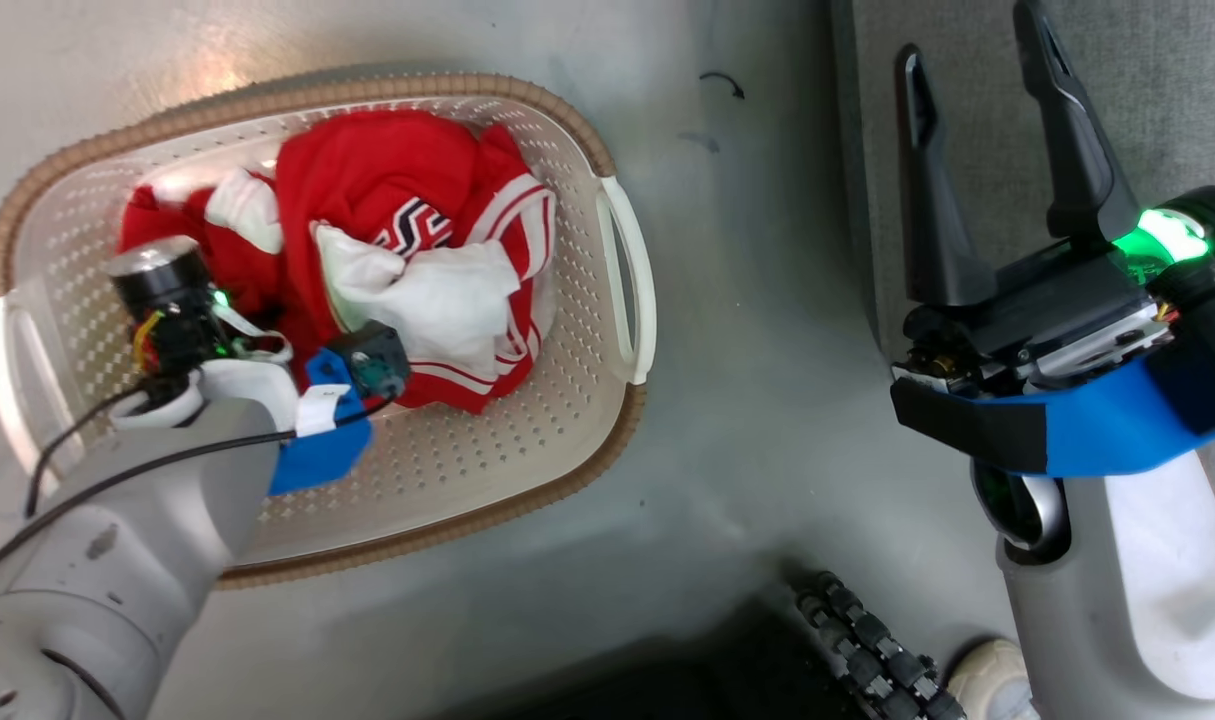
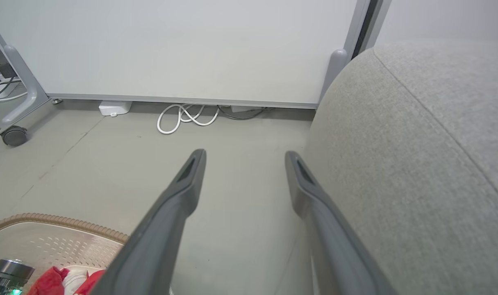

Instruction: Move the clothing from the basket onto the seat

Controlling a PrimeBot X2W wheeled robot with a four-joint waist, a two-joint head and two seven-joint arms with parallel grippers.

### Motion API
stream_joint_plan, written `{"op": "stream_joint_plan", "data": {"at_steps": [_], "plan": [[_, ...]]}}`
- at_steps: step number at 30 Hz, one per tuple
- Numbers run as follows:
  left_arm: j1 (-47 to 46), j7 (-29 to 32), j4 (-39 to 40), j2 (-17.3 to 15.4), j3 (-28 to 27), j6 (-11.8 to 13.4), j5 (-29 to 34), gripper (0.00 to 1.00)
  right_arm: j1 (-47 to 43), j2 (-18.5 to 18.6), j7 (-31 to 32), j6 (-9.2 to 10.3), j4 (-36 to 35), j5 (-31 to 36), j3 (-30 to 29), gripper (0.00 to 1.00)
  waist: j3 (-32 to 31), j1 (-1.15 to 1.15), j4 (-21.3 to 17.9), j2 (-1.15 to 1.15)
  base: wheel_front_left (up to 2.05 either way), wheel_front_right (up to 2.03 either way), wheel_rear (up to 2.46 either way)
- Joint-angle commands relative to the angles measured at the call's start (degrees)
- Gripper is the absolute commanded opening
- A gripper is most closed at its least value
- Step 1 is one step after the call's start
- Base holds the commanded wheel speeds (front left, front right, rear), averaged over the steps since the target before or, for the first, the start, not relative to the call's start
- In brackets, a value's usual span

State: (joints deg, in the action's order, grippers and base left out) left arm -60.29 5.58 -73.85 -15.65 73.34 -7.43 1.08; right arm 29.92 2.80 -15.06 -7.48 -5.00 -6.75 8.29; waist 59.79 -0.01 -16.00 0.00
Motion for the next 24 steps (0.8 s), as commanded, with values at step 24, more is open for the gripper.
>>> {"op": "stream_joint_plan", "data": {"at_steps": [24], "plan": [[7.15,-14.79,3.73,6.08,-1.36,0.00,-19.71,0.00,-8.80,0.18,-0.18,-0.03,10.04,3.85,-2.96,1.00,-28.76,0.01,8.19,0.00,0.00,0.00,0.00]]}}
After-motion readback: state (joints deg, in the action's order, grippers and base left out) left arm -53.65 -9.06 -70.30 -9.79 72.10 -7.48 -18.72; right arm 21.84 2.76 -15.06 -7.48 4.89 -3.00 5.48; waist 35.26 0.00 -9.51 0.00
